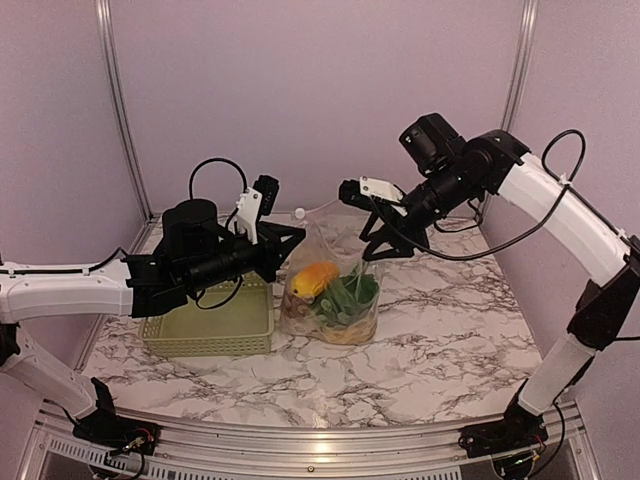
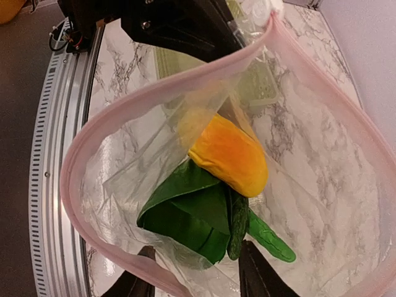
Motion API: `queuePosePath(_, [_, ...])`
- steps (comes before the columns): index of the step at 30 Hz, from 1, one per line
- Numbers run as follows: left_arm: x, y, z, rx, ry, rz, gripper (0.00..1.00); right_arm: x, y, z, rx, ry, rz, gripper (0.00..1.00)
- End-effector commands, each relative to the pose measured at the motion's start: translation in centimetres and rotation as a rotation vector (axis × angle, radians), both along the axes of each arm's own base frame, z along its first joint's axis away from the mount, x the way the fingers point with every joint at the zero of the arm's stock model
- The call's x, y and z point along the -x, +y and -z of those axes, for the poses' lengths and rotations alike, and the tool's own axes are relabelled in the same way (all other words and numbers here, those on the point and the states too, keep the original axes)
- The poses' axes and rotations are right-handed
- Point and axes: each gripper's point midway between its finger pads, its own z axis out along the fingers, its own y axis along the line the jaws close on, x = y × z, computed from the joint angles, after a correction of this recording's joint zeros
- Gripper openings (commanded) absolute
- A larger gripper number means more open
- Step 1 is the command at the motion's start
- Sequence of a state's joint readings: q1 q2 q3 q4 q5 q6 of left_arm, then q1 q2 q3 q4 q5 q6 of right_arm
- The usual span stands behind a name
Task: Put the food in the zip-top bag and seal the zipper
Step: Adjust the zipper food storage bag at the center of the board.
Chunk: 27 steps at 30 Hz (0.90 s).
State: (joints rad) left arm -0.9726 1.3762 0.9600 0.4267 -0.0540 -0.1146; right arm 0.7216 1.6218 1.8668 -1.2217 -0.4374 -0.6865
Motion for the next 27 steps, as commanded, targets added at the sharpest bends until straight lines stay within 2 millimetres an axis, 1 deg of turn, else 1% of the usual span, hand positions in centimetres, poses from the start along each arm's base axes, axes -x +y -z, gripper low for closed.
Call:
queuePosePath(1, [-0.5, 0.2, -2.0, 0.068, 0.005, -0.041, 0.00, 1.1, 3.1, -1.5, -0.076, 0.051, -0.050, 0.46])
queuePosePath(4, [-1.1, 0.9, -1.6, 0.055, 0.014, -0.101, 0.00, 1.4, 3.8, -1.7, -0.082, 0.047, -0.058, 0.51])
queuePosePath(6, [-1.6, 1.6, -1.5, 0.045, 0.017, -0.152, 0.00, 1.3, 3.7, -1.8, -0.077, 0.028, -0.048, 0.54])
queuePosePath(9, [-2.5, 2.8, -1.1, 0.041, 0.026, -0.239, 0.00, 1.4, 2.6, -1.7, -0.054, -0.001, -0.025, 0.60])
queuePosePath(10, [-3.1, 3.6, -1.0, 0.037, 0.032, -0.292, 0.00, 1.4, 2.2, -1.6, -0.046, -0.014, -0.014, 0.62])
queuePosePath(11, [-3.6, 4.3, -0.8, 0.031, 0.039, -0.343, 0.00, 1.8, 1.8, -1.8, -0.051, -0.021, -0.014, 0.63])
queuePosePath(13, [-4.1, 5.1, -0.7, 0.021, 0.042, -0.400, 0.00, 2.6, 1.2, -2.3, -0.068, -0.019, -0.019, 0.67])
queuePosePath(15, [-4.3, 4.9, -0.9, 0.034, 0.047, -0.403, 0.00, 3.2, 1.1, -2.6, -0.087, -0.005, -0.027, 0.69])
queuePosePath(16, [-4.3, 4.6, -1.0, 0.043, 0.055, -0.395, 0.00, 3.2, 1.2, -2.5, -0.087, -0.002, -0.025, 0.69])
queuePosePath(17, [-4.3, 4.1, -1.1, 0.054, 0.064, -0.382, 0.00, 2.8, 1.5, -2.7, -0.091, -0.010, -0.012, 0.69])
queuePosePath(19, [-4.1, 3.1, -1.3, 0.059, 0.069, -0.351, 0.00, 1.3, 2.1, -2.8, -0.090, -0.028, 0.032, 0.69])
queuePosePath(21, [-4.0, 2.5, -1.5, 0.058, 0.067, -0.343, 0.00, -0.2, 2.8, -2.8, -0.089, -0.041, 0.069, 0.69])
queuePosePath(23, [-3.9, 2.1, -1.7, 0.062, 0.066, -0.344, 0.00, -1.1, 3.8, -2.5, -0.092, -0.021, 0.084, 0.69])
queuePosePath(24, [-3.8, 1.9, -1.7, 0.061, 0.067, -0.341, 0.00, -1.2, 4.3, -2.8, -0.106, -0.012, 0.083, 0.68])
queuePosePath(27, [-3.2, 1.2, -2.0, 0.054, 0.057, -0.319, 0.00, -2.1, 5.5, -3.0, -0.132, 0.012, 0.109, 0.63])
